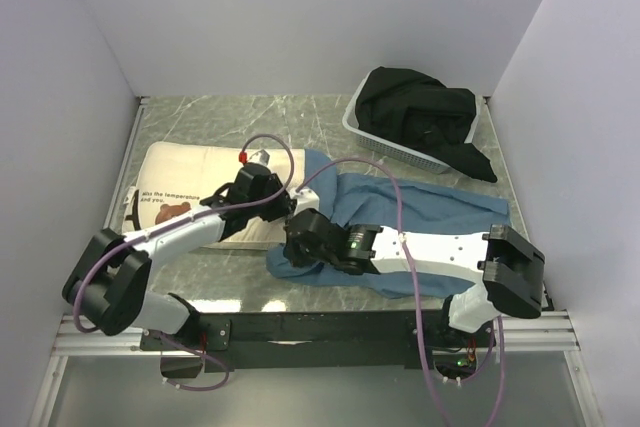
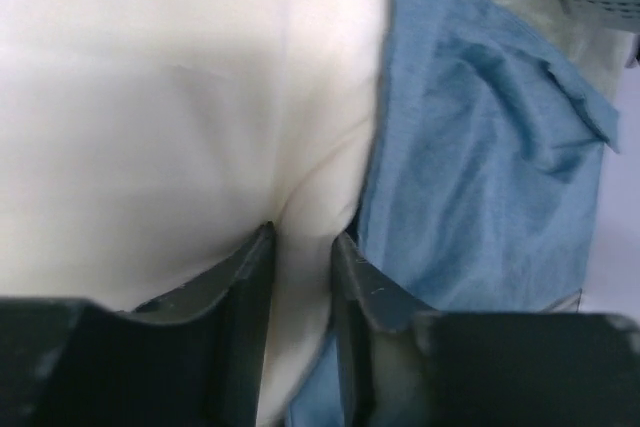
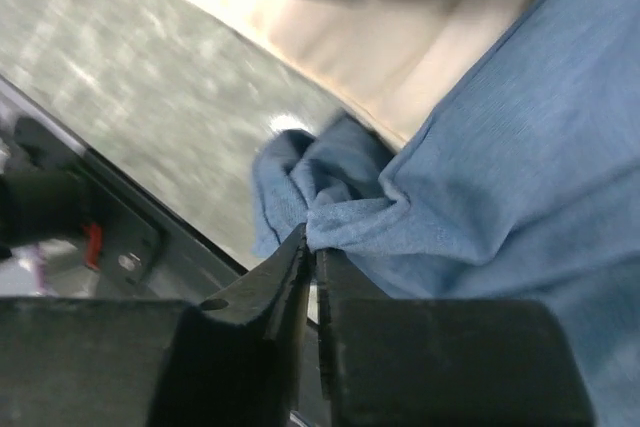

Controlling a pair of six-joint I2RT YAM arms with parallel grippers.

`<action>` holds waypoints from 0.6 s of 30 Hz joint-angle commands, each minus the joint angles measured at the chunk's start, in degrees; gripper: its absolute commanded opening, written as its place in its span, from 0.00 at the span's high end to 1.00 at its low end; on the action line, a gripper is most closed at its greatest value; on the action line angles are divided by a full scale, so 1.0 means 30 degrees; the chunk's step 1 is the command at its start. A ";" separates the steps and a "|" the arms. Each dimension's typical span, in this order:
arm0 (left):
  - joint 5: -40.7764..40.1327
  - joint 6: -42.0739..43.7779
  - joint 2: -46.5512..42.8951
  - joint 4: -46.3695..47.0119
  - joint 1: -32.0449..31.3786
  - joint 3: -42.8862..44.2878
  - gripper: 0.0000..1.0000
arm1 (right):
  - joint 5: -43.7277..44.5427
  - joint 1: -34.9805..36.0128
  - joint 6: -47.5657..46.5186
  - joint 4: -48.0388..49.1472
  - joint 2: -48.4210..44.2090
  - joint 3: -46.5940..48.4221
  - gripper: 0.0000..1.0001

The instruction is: Put the pillow into the pillowcase

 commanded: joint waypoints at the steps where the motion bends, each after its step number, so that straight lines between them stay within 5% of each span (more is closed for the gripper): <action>1: 0.0222 -0.0485 -0.2254 0.0422 -0.0101 -0.0162 0.56 | -0.0143 0.0044 -0.0605 -0.0081 -0.1388 -0.0539 0.80; 5: -0.1558 -0.0280 -0.4217 -0.1659 -0.0101 0.0333 0.30 | -0.0086 0.0015 -0.0927 -0.0608 -0.2413 -0.0627 0.64; 10: -0.4637 0.0072 -0.5567 -0.5110 0.0074 0.1504 0.16 | 0.0705 -0.0887 -0.1658 -0.2277 -0.3643 0.0074 0.47; 15: -0.8856 -0.1272 -0.6970 -0.8076 0.1711 0.1714 0.02 | -0.0319 -0.4198 -0.3064 -0.3274 -0.3384 0.1826 0.46; 18: -0.8570 -0.1920 -0.7413 -0.8198 0.3587 0.0953 0.01 | -0.0231 -0.6132 -0.4060 -0.4240 -0.1513 0.4253 0.46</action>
